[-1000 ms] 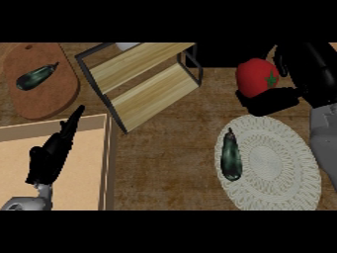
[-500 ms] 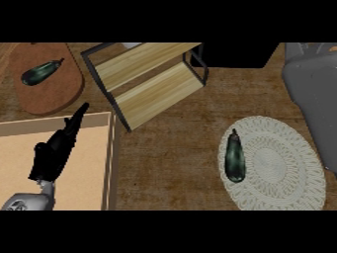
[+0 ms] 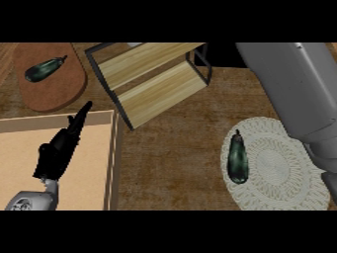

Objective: Pick the tomato from the placemat and place it in the tiered shelf

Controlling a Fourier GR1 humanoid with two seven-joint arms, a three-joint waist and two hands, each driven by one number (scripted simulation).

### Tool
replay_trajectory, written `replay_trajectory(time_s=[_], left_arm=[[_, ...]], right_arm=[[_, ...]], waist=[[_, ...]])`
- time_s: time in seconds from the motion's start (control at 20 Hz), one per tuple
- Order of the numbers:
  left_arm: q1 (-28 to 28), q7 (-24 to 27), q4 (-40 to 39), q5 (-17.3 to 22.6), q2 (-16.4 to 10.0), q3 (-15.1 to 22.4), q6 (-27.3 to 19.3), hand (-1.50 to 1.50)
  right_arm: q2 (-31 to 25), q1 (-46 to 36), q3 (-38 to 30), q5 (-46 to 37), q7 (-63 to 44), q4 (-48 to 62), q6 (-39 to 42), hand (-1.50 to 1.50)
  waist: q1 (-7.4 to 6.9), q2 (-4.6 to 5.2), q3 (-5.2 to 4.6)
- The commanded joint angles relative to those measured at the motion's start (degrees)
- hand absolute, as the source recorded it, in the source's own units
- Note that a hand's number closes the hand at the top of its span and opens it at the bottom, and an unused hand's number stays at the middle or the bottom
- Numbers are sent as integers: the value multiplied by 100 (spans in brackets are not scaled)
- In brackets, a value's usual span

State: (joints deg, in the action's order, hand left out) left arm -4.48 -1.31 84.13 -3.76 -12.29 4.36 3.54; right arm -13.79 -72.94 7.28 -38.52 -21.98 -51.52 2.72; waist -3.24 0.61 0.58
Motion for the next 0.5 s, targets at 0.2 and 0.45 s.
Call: replay_trajectory(time_s=[0.2,0.45], left_arm=[[192,-98,-523,-18,122,89,96,0],[-1,-180,-519,19,11,35,236,0]], right_arm=[[585,-792,3,-223,529,1715,-255,150],[970,-846,-40,-277,800,2537,-504,150]], waist=[[-24,77,-72],[-110,133,-72]])
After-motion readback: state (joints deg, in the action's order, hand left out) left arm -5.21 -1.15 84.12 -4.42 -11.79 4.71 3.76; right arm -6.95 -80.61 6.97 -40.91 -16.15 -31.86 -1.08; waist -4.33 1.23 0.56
